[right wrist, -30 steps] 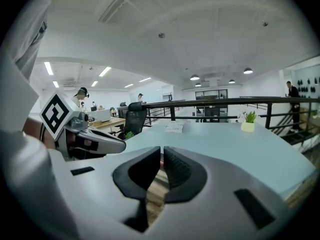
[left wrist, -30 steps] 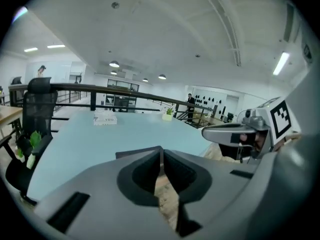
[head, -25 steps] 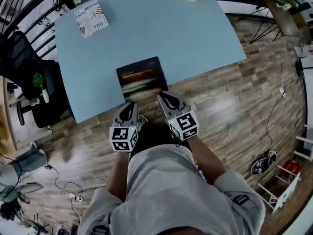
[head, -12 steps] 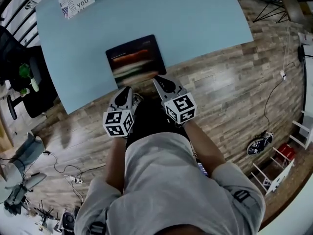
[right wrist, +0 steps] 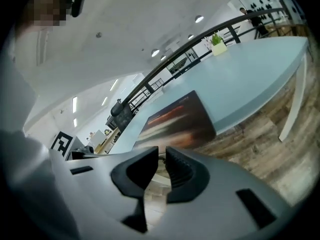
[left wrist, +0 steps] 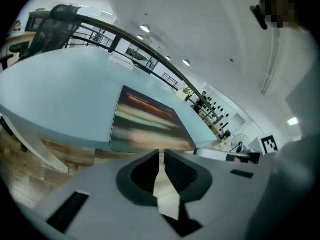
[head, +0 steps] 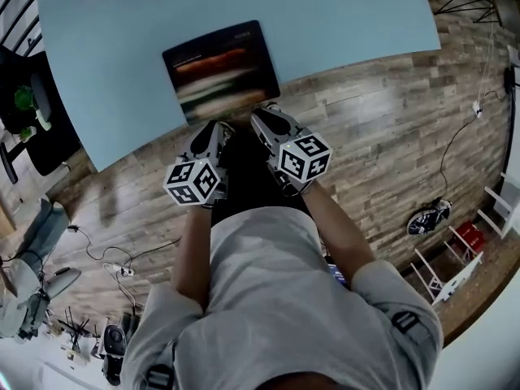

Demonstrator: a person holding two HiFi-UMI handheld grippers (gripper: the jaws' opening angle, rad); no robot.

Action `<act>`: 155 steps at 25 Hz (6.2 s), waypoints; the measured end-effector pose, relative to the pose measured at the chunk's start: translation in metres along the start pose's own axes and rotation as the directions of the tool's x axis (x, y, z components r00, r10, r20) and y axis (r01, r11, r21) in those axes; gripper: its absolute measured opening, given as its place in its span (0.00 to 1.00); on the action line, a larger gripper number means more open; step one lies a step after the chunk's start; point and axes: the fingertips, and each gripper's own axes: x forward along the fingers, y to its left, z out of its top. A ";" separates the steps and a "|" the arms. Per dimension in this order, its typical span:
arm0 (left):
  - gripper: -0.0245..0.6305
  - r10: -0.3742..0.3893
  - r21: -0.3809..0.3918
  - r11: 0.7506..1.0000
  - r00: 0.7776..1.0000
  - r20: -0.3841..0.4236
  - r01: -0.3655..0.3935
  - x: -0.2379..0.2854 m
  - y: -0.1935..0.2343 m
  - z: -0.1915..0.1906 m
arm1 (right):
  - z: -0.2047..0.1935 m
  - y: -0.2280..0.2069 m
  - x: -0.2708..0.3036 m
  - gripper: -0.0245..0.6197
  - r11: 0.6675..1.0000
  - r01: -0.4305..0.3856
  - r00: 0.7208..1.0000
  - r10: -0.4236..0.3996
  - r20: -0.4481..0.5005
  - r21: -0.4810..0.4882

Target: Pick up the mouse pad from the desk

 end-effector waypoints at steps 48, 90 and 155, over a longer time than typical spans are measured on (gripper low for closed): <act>0.11 -0.199 -0.386 0.894 0.974 0.113 0.227 0.027 0.003 0.004 | 0.007 -0.029 0.020 0.07 0.953 -0.050 0.995 0.020 0.101 0.299; 0.08 -0.229 -0.231 0.929 0.941 0.250 0.288 0.016 -0.055 0.141 | 0.150 0.024 0.012 0.08 0.988 -0.134 0.970 0.116 0.215 0.072; 0.08 -0.373 0.316 0.920 0.769 0.520 0.233 -0.085 -0.157 0.390 | 0.388 0.197 -0.031 0.07 0.874 -0.083 0.784 0.354 0.511 -0.479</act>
